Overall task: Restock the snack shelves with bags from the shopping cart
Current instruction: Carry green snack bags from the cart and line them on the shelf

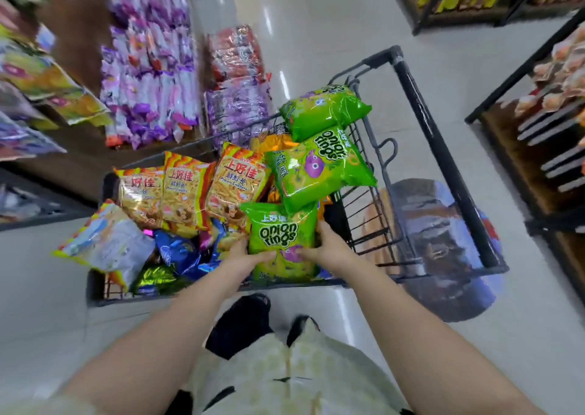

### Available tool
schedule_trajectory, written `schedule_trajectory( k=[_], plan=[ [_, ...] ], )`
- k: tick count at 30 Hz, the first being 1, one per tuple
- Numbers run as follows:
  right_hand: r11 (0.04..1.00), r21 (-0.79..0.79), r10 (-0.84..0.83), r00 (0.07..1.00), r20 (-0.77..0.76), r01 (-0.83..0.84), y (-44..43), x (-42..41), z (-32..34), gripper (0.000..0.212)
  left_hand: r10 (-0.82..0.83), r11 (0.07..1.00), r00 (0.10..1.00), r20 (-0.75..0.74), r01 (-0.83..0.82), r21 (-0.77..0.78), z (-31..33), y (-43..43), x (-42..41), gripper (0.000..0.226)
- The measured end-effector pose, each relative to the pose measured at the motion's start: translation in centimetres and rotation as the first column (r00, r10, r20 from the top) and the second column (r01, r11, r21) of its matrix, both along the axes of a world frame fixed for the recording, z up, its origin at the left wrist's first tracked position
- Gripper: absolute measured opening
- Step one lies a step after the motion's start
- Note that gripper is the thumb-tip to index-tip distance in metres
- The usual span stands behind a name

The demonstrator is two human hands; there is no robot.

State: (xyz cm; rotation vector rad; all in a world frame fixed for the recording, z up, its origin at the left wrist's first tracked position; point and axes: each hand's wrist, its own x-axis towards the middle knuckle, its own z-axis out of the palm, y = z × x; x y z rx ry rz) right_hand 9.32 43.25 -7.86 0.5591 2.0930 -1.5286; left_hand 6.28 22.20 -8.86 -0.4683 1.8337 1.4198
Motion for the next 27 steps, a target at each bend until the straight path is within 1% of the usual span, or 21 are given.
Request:
schedule_trajectory(
  k=[3, 4, 5, 7, 8, 10, 11, 12, 13, 14, 15, 16, 17, 18, 19, 20, 22, 24, 25, 27],
  plan=[
    [0.989, -0.144, -0.036, 0.999, -0.038, 0.030, -1.3, -0.5, 0.0, 0.068, 0.192, 0.981, 0.979, -0.075, -0.188, 0.058, 0.0, -1.7, 0.7, 0.111],
    [0.979, -0.199, -0.053, 0.998, -0.035, 0.045, -1.9, -0.6, 0.1, 0.063, 0.236, 0.972, 0.967, -0.097, -0.233, 0.041, -0.7, -2.5, 0.9, 0.114],
    [0.962, -0.262, -0.077, 0.997, -0.010, 0.071, -2.4, -0.6, 0.0, 0.059, 0.271, 0.963, 0.955, -0.121, -0.271, 0.017, -0.6, -2.9, 1.1, 0.112],
    [0.900, -0.408, -0.121, 0.987, 0.103, 0.153, -3.4, -0.7, -0.1, 0.059, 0.312, 0.948, 0.942, -0.127, -0.318, -0.031, 1.8, -3.0, 1.9, 0.101],
    [0.871, -0.461, -0.114, 0.981, 0.154, 0.173, -3.8, -0.7, -0.1, 0.061, 0.329, 0.940, 0.936, -0.126, -0.337, -0.046, 2.9, -3.0, 2.4, 0.084],
    [0.854, -0.496, -0.064, 0.979, 0.193, 0.154, -4.6, -0.6, -0.3, 0.061, 0.394, 0.916, 0.913, -0.103, -0.400, -0.040, 3.5, -3.8, 3.3, 0.042],
    [0.850, -0.513, -0.026, 0.981, 0.191, 0.122, -5.0, -0.5, -0.2, 0.057, 0.429, 0.900, 0.901, -0.070, -0.433, -0.058, 3.7, -4.2, 3.9, 0.036],
    [0.844, -0.528, 0.010, 0.982, 0.187, 0.092, -5.5, -0.5, -0.2, 0.053, 0.464, 0.883, 0.885, -0.043, -0.466, -0.065, 3.6, -5.1, 4.4, 0.046],
    [0.844, -0.533, 0.049, 0.983, 0.175, 0.053, -6.1, -0.4, 0.1, 0.051, 0.505, 0.861, 0.863, -0.030, -0.506, -0.054, 3.0, -6.1, 4.9, 0.066],
    [0.849, -0.528, 0.079, 0.984, 0.160, 0.018, -6.7, -0.4, 0.6, 0.053, 0.540, 0.840, 0.841, -0.026, -0.541, -0.042, 1.9, -7.5, 5.4, 0.083],
    [0.858, -0.514, 0.106, 0.985, 0.137, -0.020, -7.5, -0.6, 1.0, 0.060, 0.578, 0.816, 0.816, -0.011, -0.578, -0.022, 1.8, -8.4, 5.8, 0.090],
    [0.859, -0.509, 0.134, 0.985, 0.110, -0.060, -8.4, -0.9, 1.6, 0.072, 0.620, 0.784, 0.784, 0.004, -0.620, 0.002, 2.5, -9.1, 6.4, 0.081],
    [0.855, -0.509, 0.162, 0.983, 0.085, -0.097, -9.4, -1.3, 2.3, 0.084, 0.676, 0.736, 0.737, -0.001, -0.676, 0.026, 3.8, -9.4, 6.9, 0.063],
    [0.844, -0.518, 0.200, 0.978, 0.065, -0.138, -10.4, -1.9, 2.9, 0.092, 0.711, 0.701, 0.703, -0.013, -0.708, 0.079, 5.2, -9.7, 7.4, 0.046],
    [0.828, -0.530, 0.244, 0.969, 0.045, -0.183, -11.4, -2.4, 3.6, 0.093, 0.747, 0.661, 0.664, -0.018, -0.741, 0.116, 5.6, -10.4, 7.8, 0.036],
    [0.801, -0.555, 0.291, 0.956, 0.031, -0.226, -12.4, -2.9, 4.4, 0.088, 0.770, 0.634, 0.637, -0.027, -0.760, 0.143, 6.2, -11.1, 8.2, 0.033],
    [0.747, -0.585, 0.386, 0.922, -0.005, -0.316, -14.6, -3.6, 5.8, 0.072, 0.830, 0.551, 0.556, -0.043, -0.806, 0.214, 7.6, -12.7, 9.1, 0.037],
    [0.694, -0.607, 0.447, 0.893, -0.056, -0.386, -17.0, -4.2, 6.8, 0.068, 0.870, 0.489, 0.489, -0.066, -0.838, 0.243, 8.7, -14.5, 9.9, 0.031],
    [0.680, -0.607, 0.459, 0.884, -0.083, -0.410, -18.4, -4.4, 7.3, 0.067, 0.887, 0.458, 0.457, -0.068, -0.851, 0.258, 9.1, -15.6, 10.3, 0.028],
    [0.674, -0.597, 0.467, 0.877, -0.111, -0.435, -21.8, -4.7, 8.0, 0.063, 0.917, 0.392, 0.395, -0.051, -0.873, 0.290, 9.9, -17.9, 11.0, 0.031]
  ],
)
